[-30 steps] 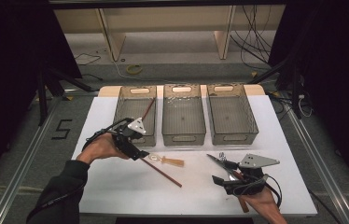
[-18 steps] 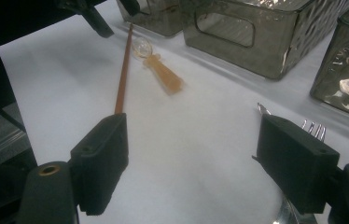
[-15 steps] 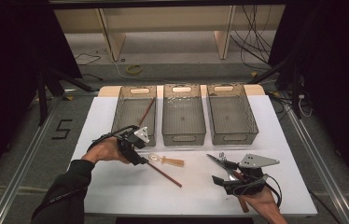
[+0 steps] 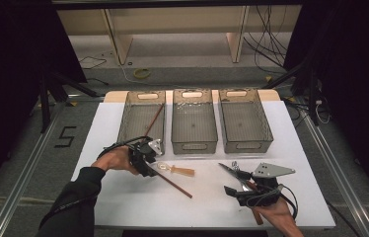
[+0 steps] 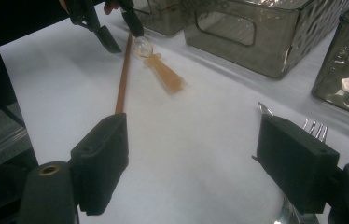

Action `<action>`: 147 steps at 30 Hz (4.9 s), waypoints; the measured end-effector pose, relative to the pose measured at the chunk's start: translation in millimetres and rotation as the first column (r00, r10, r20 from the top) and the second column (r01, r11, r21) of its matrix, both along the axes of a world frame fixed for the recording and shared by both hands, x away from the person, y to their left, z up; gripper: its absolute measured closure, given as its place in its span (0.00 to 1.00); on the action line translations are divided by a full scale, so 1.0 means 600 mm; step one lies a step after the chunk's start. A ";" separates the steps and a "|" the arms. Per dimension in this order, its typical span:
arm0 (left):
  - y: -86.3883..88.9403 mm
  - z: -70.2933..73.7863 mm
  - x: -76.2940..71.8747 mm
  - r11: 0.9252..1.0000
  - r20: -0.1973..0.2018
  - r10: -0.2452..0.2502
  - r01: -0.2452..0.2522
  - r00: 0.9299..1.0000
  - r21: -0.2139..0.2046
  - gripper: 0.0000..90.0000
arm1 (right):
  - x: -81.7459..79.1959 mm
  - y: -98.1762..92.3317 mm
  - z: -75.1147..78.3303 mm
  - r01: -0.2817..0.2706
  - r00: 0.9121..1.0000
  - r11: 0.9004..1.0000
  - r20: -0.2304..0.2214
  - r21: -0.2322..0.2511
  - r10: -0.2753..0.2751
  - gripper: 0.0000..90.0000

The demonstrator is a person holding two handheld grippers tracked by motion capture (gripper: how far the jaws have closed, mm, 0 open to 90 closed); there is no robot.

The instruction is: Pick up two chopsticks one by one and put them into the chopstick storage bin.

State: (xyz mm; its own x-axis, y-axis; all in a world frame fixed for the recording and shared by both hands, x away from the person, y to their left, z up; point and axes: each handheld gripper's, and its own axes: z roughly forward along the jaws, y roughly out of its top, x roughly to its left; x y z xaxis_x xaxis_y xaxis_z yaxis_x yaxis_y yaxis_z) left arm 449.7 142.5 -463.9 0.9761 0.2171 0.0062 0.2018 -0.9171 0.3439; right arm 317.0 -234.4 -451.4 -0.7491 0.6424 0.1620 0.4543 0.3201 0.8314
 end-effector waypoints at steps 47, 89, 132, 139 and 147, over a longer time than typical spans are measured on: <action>-0.024 -0.002 -0.032 0.972 0.005 -0.209 0.208 0.978 0.107 0.93 | 0.000 -0.001 0.000 -0.003 1.000 1.000 -0.002 -0.002 0.003 0.29; 0.025 0.141 0.010 0.919 0.117 0.290 -0.242 0.950 -0.311 0.93 | 0.001 -0.002 0.001 -0.001 1.000 1.000 0.000 0.000 0.001 0.29; 0.109 0.128 0.123 0.687 0.044 0.662 -0.583 0.748 -0.435 0.93 | 0.001 -0.002 0.000 -0.004 1.000 1.000 -0.001 0.005 0.004 0.29; 0.112 0.118 0.124 0.673 0.033 0.676 -0.598 0.736 -0.435 0.93 | 0.001 -0.002 0.000 -0.004 1.000 1.000 -0.002 0.004 0.004 0.29; 0.115 0.105 0.124 0.662 0.015 0.687 -0.618 0.726 -0.424 0.93 | 0.001 -0.002 0.000 -0.004 1.000 1.000 -0.005 0.002 0.004 0.29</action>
State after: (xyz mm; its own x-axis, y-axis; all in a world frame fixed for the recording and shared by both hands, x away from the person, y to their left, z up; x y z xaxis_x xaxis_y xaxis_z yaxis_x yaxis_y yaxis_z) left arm 524.3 211.5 -401.1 0.5728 0.8165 -0.0721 0.6097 -0.3656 0.7033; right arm 317.3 -235.4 -451.3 -0.7506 0.6392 0.1672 0.4572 0.3199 0.8299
